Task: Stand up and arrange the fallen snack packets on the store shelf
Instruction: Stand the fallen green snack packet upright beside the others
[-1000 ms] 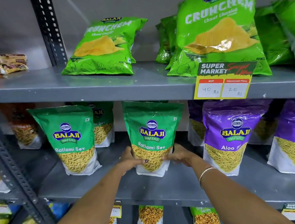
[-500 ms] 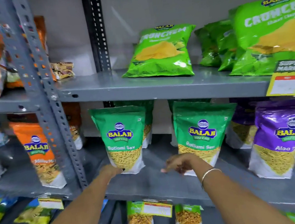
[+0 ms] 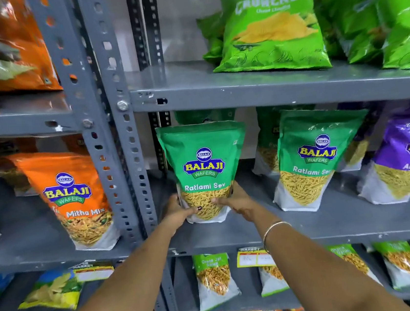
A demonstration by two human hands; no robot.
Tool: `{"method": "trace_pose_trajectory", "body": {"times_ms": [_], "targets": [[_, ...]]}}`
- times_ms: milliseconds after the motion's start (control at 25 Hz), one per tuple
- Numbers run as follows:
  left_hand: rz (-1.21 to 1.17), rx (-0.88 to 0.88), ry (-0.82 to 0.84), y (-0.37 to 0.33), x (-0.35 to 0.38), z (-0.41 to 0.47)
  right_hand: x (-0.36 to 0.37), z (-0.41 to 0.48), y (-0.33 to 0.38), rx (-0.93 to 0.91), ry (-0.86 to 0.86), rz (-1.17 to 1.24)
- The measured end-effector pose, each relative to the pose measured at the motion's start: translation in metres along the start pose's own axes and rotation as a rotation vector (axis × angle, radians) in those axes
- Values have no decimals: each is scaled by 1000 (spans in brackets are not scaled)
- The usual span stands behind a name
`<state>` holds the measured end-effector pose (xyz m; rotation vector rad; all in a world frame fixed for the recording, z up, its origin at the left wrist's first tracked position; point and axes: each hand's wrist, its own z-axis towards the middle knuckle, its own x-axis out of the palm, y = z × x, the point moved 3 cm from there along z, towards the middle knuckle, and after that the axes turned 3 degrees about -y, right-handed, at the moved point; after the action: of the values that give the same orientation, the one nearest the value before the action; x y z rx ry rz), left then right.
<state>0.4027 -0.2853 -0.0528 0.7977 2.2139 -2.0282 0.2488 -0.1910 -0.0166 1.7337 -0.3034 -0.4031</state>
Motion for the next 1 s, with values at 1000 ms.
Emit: {"method": "trace_pose_trajectory", "body": {"times_ms": [1000], "targets": [[605,-323,325,-5,-3,-80,-32,-64,-10,86,46,-211]]}}
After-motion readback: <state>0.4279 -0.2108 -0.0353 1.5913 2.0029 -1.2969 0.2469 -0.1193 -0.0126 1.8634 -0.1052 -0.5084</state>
